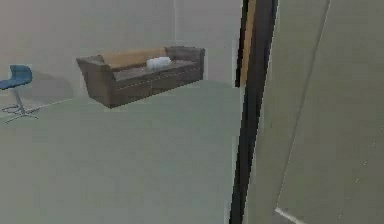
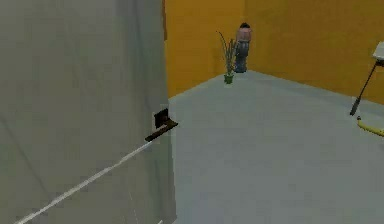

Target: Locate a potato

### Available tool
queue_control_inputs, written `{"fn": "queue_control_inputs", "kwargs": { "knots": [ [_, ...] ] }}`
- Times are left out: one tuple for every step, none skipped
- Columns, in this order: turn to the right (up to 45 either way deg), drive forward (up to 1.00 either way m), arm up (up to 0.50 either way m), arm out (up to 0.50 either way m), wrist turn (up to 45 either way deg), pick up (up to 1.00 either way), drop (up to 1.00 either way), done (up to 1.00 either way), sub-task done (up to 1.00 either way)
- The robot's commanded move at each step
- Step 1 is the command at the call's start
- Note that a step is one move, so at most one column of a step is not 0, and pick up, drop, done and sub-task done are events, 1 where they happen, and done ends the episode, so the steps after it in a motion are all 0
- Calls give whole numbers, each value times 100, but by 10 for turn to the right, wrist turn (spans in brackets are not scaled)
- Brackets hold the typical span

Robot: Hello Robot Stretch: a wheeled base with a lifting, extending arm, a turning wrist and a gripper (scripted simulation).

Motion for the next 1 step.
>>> {"fn": "queue_control_inputs", "kwargs": {
  "knots": [
    [-150, 0, 0, 0, 0, 0, 0, 0, 0]
  ]
}}
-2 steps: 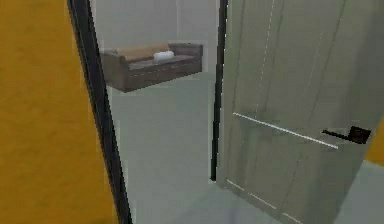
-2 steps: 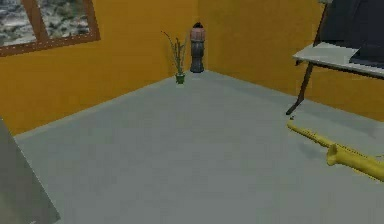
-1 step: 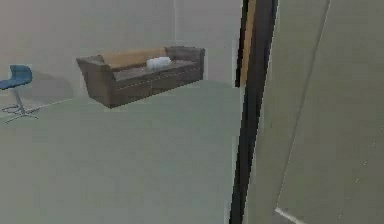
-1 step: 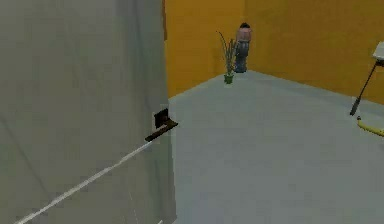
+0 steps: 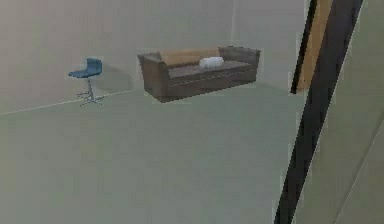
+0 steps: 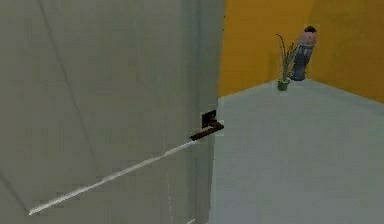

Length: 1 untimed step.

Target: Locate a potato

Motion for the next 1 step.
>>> {"fn": "queue_control_inputs", "kwargs": {
  "knots": [
    [0, 55, 0, 0, 0, 0, 0, 0, 0]
  ]
}}
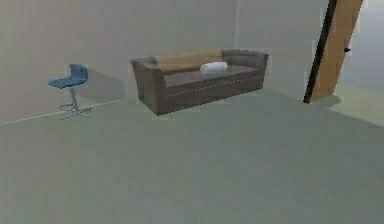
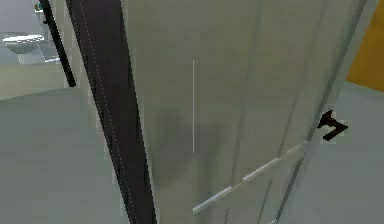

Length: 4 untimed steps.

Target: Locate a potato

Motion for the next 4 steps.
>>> {"fn": "queue_control_inputs", "kwargs": {
  "knots": [
    [30, 0, 0, 0, 0, 0, 0, 0, 0],
    [0, 30, 0, 0, 0, 0, 0, 0, 0],
    [-300, 0, 0, 0, 0, 0, 0, 0, 0],
    [-30, 0, 0, 0, 0, 0, 0, 0, 0]
  ]
}}
